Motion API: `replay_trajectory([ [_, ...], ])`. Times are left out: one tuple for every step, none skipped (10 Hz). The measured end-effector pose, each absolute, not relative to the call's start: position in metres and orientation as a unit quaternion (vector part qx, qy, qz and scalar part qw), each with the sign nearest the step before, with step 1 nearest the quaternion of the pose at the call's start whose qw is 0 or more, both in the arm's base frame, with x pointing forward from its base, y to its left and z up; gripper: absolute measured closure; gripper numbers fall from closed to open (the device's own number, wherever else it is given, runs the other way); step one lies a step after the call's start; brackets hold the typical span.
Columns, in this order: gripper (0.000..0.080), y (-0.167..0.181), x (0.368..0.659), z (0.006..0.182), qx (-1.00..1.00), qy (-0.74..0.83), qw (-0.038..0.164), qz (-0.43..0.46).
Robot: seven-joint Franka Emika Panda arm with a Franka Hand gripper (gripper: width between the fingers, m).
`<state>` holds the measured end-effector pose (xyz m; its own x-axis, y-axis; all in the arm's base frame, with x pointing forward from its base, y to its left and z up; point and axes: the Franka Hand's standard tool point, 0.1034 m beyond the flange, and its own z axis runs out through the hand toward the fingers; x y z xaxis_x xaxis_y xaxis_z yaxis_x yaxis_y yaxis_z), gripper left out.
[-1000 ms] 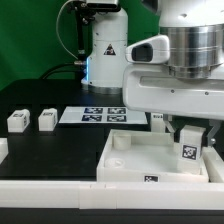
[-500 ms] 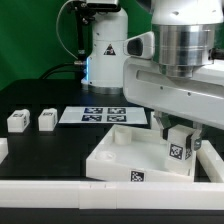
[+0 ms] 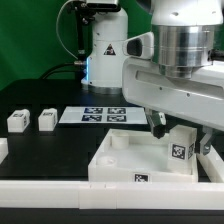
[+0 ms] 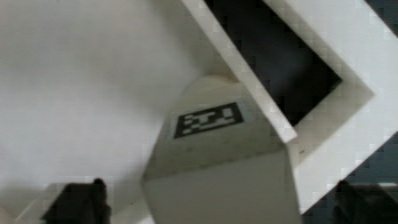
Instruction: Assemble one leg
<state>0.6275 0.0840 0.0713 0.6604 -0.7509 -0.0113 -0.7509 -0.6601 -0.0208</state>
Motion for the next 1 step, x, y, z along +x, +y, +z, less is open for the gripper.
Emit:
replay_trajectory([
  [0.0158,0.0840,0.6274,0.0712,-0.911,0.412,0.012,0.001],
])
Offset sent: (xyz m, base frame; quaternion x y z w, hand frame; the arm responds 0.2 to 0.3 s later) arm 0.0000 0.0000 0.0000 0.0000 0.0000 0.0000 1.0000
